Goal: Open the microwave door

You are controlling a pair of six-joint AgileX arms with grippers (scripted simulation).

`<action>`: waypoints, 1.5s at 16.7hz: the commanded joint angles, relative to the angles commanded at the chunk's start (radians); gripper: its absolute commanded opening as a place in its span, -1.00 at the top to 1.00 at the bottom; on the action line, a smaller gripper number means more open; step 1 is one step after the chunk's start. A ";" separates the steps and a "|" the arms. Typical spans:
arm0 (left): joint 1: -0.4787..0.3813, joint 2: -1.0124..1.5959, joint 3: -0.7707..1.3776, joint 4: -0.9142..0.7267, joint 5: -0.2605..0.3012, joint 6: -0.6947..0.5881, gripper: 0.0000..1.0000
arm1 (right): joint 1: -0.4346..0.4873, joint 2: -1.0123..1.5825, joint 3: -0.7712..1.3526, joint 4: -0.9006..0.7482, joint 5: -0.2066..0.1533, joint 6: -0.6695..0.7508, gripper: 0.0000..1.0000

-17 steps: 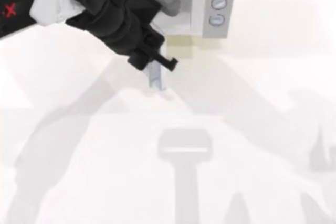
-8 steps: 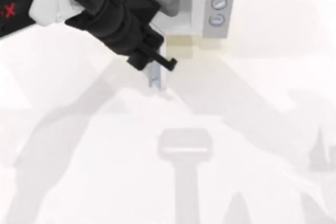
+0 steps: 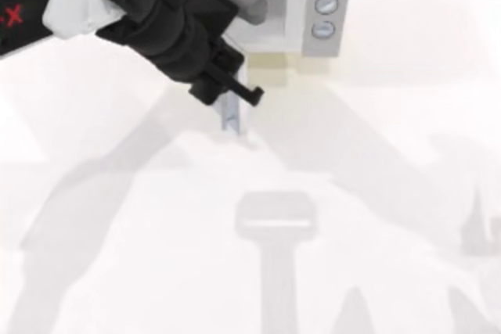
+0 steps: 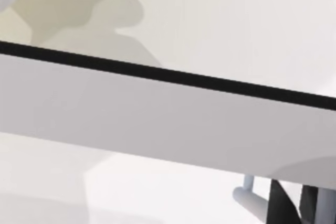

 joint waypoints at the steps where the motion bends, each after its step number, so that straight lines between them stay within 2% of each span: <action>1: 0.000 0.000 0.000 0.000 0.000 0.000 1.00 | 0.000 0.000 0.000 0.000 0.000 0.000 -1.00; 8: 0.002 -0.001 -0.007 -0.002 0.013 0.012 1.00 | 0.000 0.000 0.000 0.000 0.000 0.000 -1.00; 15: 0.066 -0.042 -0.047 -0.027 0.093 0.173 1.00 | 0.000 0.000 0.000 0.000 0.000 0.000 -1.00; 25: 0.068 -0.043 -0.049 -0.028 0.095 0.177 1.00 | 0.000 0.000 0.000 0.000 0.000 0.000 -1.00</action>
